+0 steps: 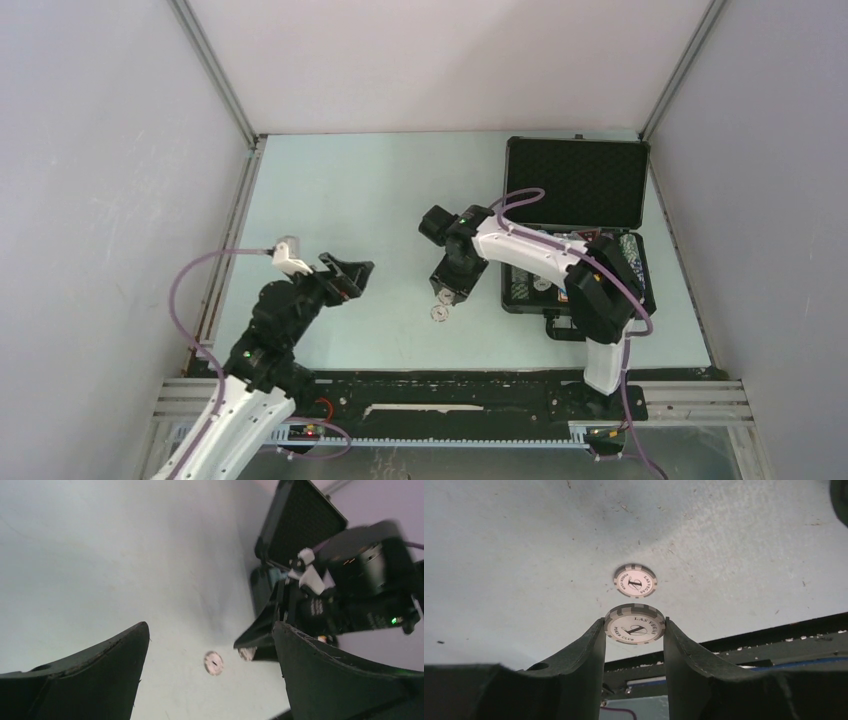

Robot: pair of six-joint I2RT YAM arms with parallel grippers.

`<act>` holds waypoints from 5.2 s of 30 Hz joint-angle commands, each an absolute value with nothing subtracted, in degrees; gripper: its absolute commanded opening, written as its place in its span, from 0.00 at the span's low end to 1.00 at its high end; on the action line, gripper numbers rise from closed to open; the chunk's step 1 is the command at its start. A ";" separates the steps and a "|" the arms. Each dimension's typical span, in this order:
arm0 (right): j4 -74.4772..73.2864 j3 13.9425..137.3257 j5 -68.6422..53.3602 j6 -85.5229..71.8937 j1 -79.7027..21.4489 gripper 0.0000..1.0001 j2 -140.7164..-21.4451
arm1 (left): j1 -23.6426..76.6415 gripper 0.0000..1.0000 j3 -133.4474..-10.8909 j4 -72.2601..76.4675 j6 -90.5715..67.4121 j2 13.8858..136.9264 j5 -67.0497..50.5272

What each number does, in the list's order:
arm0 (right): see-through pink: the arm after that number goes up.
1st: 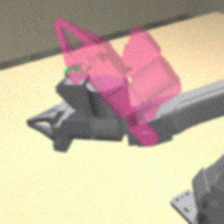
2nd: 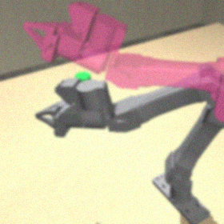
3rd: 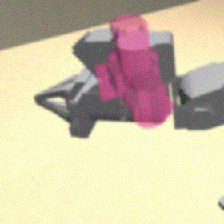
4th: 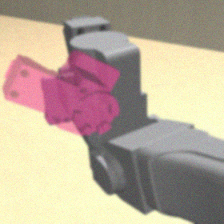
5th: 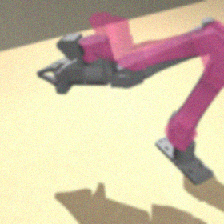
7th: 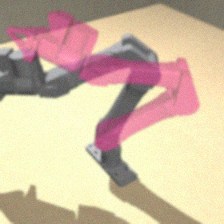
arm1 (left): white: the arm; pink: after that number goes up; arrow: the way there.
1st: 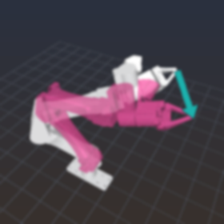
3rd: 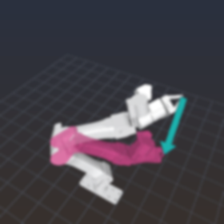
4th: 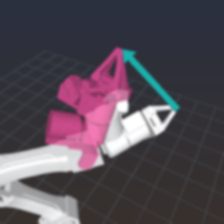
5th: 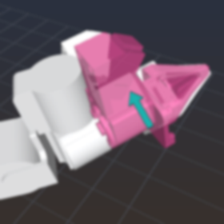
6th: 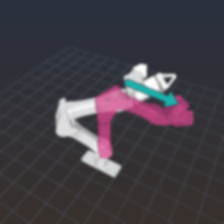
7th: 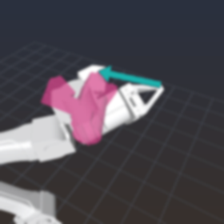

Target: Pack up texas hold em set

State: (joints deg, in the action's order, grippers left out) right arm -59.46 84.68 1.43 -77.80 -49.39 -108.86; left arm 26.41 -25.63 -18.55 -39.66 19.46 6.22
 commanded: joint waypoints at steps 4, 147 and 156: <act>-60.28 82.97 -1.56 -78.24 -46.34 0.00 -100.09 | 24.38 1.00 -5.33 25.89 -63.47 27.05 -18.52; -41.67 66.56 1.10 -29.73 -52.67 1.00 -87.36 | 38.30 1.00 -65.46 -29.72 -9.09 39.16 21.99; -50.77 77.87 0.68 -27.87 -54.26 1.00 -101.24 | 36.73 1.00 -53.94 -21.12 -5.97 32.09 30.35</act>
